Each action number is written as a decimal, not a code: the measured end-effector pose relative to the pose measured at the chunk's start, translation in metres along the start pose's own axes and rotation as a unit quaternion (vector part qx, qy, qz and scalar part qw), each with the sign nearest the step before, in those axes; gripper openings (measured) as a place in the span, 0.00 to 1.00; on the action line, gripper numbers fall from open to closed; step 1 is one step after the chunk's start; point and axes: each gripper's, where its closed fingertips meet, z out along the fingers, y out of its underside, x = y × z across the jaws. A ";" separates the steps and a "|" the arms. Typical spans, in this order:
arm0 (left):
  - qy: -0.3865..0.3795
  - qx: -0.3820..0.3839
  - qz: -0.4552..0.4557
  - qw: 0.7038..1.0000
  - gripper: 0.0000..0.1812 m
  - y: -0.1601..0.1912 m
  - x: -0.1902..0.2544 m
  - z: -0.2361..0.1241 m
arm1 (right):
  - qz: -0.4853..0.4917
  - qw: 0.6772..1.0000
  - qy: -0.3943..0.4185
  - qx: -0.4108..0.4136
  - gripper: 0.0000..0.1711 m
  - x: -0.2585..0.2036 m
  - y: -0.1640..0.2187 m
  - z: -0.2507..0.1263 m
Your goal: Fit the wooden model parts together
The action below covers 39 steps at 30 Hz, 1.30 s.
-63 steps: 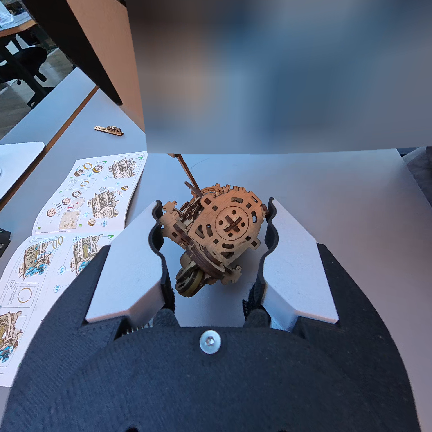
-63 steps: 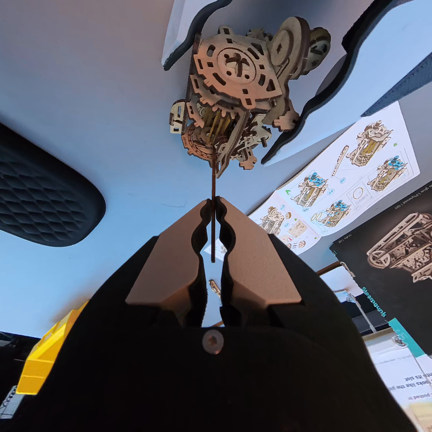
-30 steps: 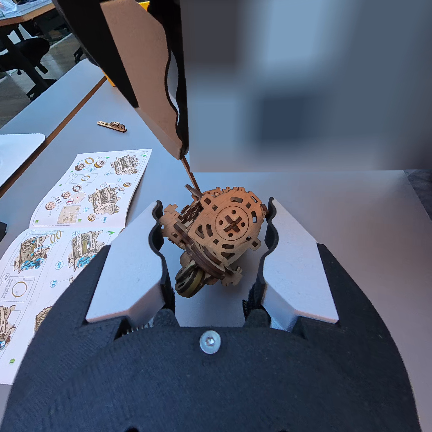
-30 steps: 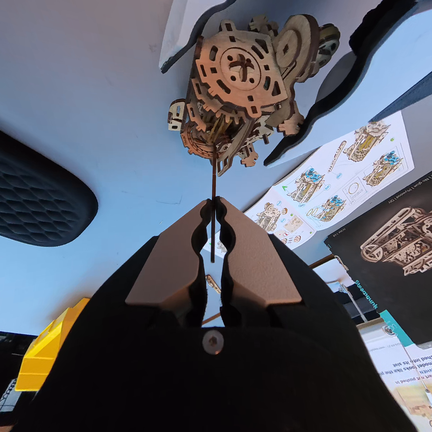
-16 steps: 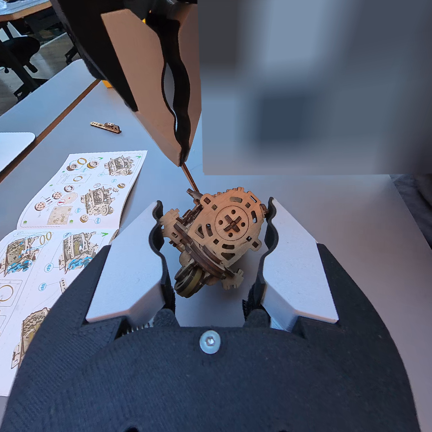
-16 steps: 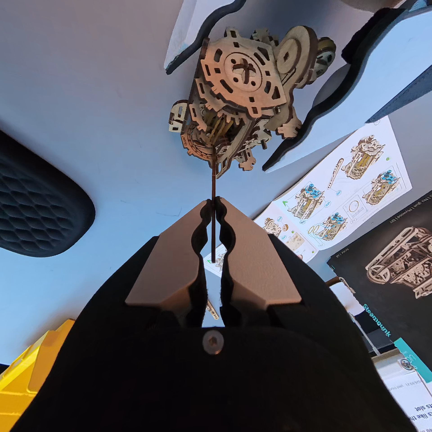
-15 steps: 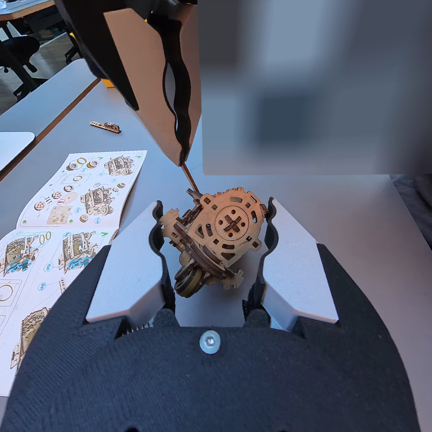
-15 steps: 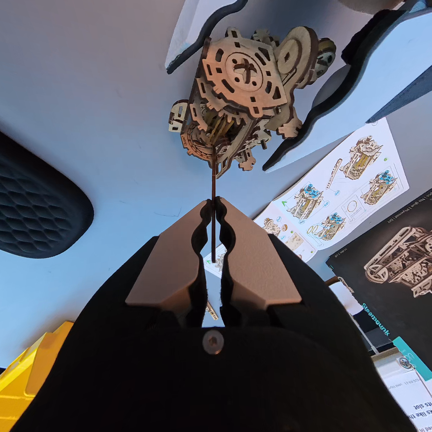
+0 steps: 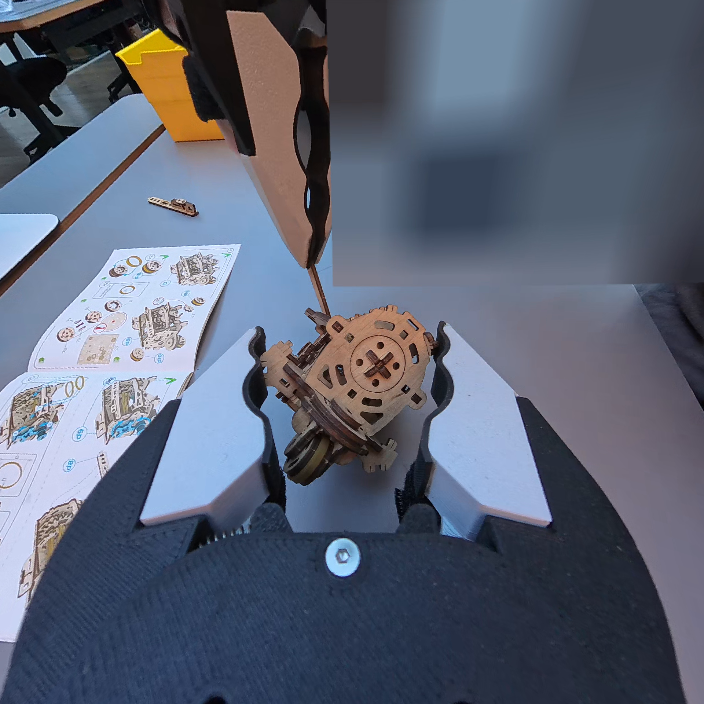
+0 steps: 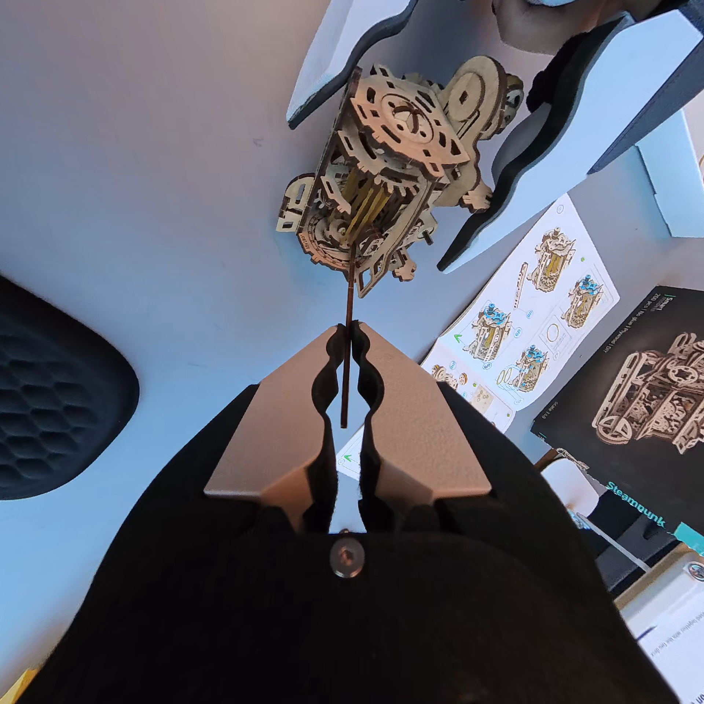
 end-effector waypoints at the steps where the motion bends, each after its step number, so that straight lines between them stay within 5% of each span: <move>1: 0.000 0.000 0.000 1.000 0.49 0.000 0.000 0.000 | -0.003 1.000 0.001 0.001 0.01 0.000 0.000 0.000; 26: 0.012 0.005 0.033 0.999 0.48 -0.001 0.009 0.001 | -0.067 0.998 0.000 0.011 0.01 -0.002 0.000 -0.004; 39: 0.003 0.010 0.067 0.998 0.49 -0.001 0.012 0.000 | -0.139 0.981 0.125 -0.047 0.01 -0.003 -0.002 -0.004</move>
